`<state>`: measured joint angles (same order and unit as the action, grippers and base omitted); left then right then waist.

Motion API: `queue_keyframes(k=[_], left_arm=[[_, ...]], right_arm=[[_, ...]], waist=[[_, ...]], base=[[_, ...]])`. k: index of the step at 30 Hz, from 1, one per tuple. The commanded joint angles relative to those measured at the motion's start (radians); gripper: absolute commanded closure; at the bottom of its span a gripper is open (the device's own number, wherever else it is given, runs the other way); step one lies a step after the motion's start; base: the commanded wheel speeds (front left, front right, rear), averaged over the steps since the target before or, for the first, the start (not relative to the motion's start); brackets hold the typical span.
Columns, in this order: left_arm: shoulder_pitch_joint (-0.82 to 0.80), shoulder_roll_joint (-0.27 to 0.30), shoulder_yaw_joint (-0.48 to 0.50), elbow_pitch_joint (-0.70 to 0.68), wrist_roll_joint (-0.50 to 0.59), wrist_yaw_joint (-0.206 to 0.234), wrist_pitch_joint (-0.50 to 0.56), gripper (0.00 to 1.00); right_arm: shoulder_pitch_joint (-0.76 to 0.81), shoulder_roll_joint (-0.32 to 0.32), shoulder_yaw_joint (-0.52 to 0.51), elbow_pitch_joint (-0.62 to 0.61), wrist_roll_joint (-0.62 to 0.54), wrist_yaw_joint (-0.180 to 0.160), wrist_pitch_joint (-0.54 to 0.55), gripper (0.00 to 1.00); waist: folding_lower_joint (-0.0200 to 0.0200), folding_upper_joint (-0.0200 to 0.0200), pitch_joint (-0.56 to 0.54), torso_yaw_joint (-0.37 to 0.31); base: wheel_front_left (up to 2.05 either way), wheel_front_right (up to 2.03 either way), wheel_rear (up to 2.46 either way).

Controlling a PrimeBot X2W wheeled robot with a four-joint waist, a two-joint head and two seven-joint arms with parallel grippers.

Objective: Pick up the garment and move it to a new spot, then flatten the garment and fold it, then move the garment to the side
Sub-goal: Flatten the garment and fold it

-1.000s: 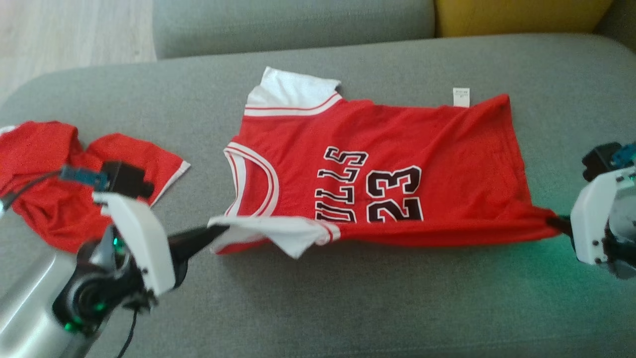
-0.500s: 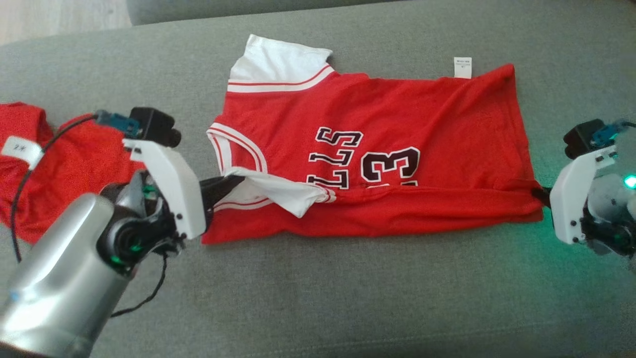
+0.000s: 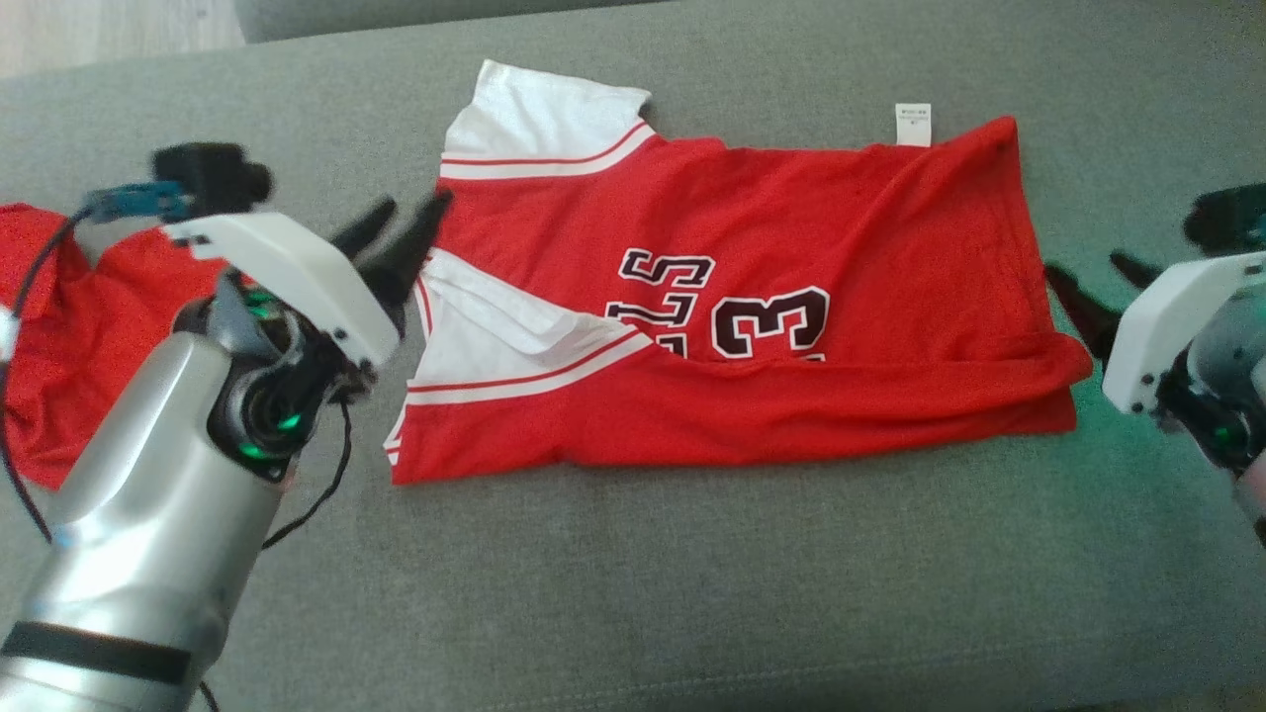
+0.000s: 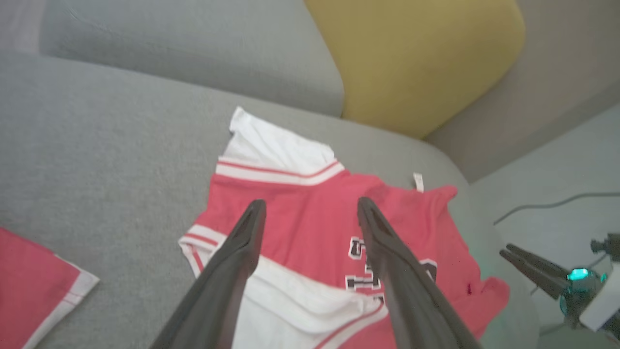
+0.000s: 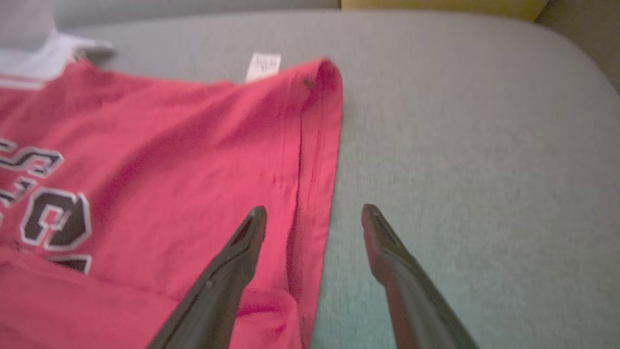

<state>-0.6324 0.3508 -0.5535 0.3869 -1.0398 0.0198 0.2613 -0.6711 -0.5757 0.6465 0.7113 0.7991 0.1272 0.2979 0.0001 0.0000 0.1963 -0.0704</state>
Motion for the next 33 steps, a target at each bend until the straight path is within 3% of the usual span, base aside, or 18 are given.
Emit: queue_keyframes(k=[1, 10, 15, 19, 33], left_arm=[[-0.048, 0.007, 0.083, -0.017, -0.006, 0.006, -0.081, 0.0], [0.127, -0.084, 0.216, -0.046, -0.067, -0.043, -0.405, 0.0], [0.22, -0.114, 0.228, -0.059, -0.054, -0.046, -0.482, 0.0], [0.318, -0.16, 0.202, -0.012, -0.001, -0.012, -0.508, 0.0], [0.337, -0.162, 0.091, 0.21, 0.221, 0.111, -0.52, 0.0]], right_arm=[[-0.013, 0.004, -0.039, -0.005, -0.014, 0.003, -0.093, 0.0], [0.087, 0.124, -0.188, -0.024, -0.018, 0.003, -0.415, 0.0], [0.155, 0.154, -0.234, -0.032, -0.085, 0.003, -0.492, 0.0], [0.237, 0.207, -0.309, -0.035, -0.192, 0.003, -0.52, 0.0], [0.365, 0.34, -0.488, -0.177, -0.401, 0.003, -0.477, 0.0]], waist=[[-0.0001, 0.0, -0.018, 0.006], [-0.0001, 0.0, -0.094, 0.023], [-0.0001, 0.0, -0.118, 0.032], [-0.0001, 0.0, -0.132, 0.033], [-0.0001, 0.0, -0.134, -0.026]], base=[[0.0, 0.0, 0.0], [0.0, 0.0, 0.0], [0.0, 0.0, 0.0], [0.0, 0.0, 0.0], [0.0, 0.0, 0.0]])
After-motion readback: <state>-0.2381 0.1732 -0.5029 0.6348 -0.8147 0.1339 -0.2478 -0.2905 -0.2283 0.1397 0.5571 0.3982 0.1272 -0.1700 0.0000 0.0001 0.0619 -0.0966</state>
